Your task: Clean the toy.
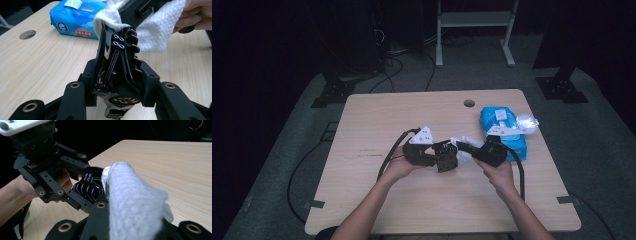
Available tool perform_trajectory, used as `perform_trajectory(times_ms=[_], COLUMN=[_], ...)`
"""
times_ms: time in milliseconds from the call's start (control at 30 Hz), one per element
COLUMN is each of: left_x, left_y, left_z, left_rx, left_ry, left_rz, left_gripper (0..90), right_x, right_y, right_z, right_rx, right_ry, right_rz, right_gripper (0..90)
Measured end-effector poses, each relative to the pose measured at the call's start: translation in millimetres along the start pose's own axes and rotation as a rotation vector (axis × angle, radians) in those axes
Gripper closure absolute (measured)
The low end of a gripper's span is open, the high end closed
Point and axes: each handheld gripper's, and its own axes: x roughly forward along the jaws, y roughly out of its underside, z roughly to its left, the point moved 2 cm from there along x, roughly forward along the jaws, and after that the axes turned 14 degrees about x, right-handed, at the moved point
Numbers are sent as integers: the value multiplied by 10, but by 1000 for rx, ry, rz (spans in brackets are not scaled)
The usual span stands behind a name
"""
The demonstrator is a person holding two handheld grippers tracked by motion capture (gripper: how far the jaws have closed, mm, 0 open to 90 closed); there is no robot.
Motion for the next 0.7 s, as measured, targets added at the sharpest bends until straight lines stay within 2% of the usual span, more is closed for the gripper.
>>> perform_trajectory(times_ms=[100,167,267,700], left_x=[-13,-29,-50,-102], left_y=[25,46,71,141], left_z=[18,27,29,18], left_rx=[-10,-19,-23,12], left_ry=[13,27,39,73], left_rz=[-5,-5,-1,37], left_gripper=[576,576,577,577], right_x=[13,28,55,147], right_y=[-1,4,5,43], right_z=[15,21,57,177], right_rx=[-2,2,-13,-49], right_ry=[2,-13,-16,-46], right_rz=[-1,0,2,24], right_gripper=[849,849,849,849])
